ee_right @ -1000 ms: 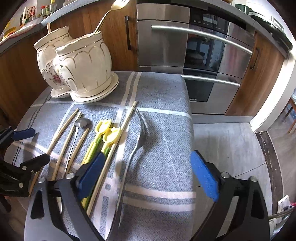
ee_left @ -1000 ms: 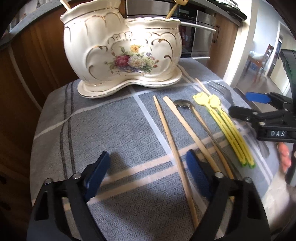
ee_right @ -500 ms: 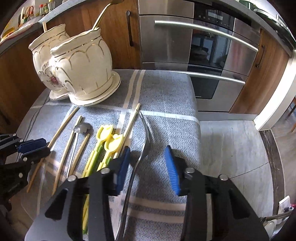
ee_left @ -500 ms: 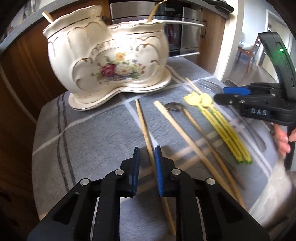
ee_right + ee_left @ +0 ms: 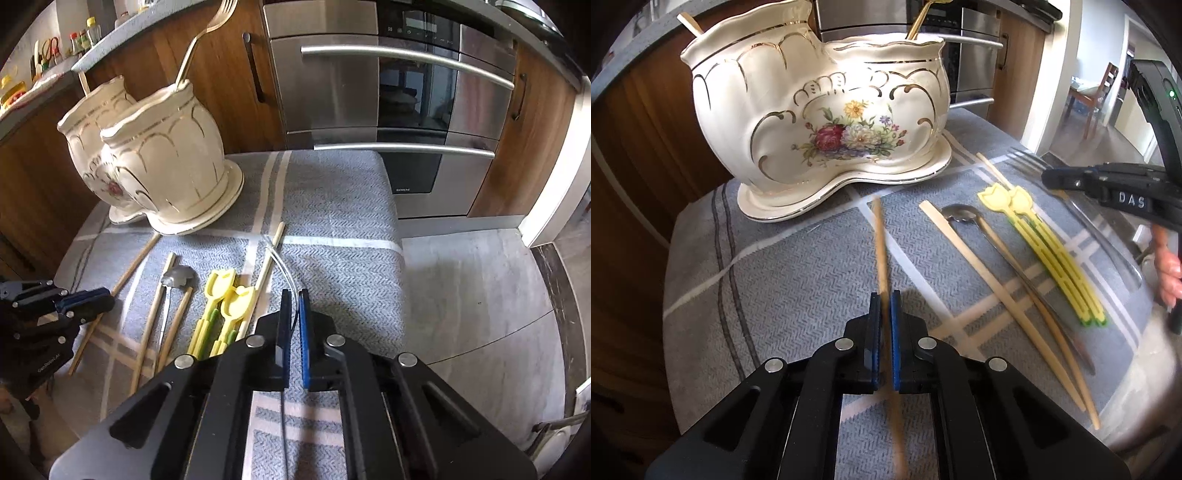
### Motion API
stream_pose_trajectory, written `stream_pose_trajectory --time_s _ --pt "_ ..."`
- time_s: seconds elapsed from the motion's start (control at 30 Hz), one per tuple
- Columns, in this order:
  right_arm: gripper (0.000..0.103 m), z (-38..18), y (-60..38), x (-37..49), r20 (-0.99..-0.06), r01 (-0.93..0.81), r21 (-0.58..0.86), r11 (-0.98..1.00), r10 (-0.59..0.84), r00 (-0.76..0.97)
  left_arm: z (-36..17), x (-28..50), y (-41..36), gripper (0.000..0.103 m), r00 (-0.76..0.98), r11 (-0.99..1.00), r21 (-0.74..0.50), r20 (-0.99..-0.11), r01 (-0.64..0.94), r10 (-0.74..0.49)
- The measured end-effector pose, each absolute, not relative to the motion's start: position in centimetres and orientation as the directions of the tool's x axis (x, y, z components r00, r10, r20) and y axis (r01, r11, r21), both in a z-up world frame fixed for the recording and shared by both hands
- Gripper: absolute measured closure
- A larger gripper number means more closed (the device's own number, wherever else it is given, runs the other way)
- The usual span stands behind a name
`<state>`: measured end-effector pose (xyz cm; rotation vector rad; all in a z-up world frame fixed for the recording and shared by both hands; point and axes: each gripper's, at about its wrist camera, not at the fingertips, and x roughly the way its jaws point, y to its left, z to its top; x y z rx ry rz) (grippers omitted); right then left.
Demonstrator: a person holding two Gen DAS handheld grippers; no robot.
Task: Organize utensils
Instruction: 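Grasp another chopstick with the left tool while the right grasps the wire utensil, then drop the chopstick in the larger pot while the right tool drops the wire utensil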
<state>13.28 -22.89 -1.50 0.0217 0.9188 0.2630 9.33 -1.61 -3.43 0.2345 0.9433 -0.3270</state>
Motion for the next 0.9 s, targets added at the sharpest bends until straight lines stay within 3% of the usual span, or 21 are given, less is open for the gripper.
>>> stream_pose_trajectory --time_s 0.43,0.9 --pt "0.100 3.2 -24.2 9.6 -0.645 -0.256 0.205 0.945 0.327 0.690 -0.8 6.9 0.1 0.098 0.624 0.928 0.033 -0.749 0.370 -0.222" --pt "0.101 7.6 -22.9 6.4 -0.509 -0.310 0.118 0.943 0.325 0.797 2.8 5.5 0.7 0.098 0.733 0.931 0.028 -0.626 0.363 -0.267"
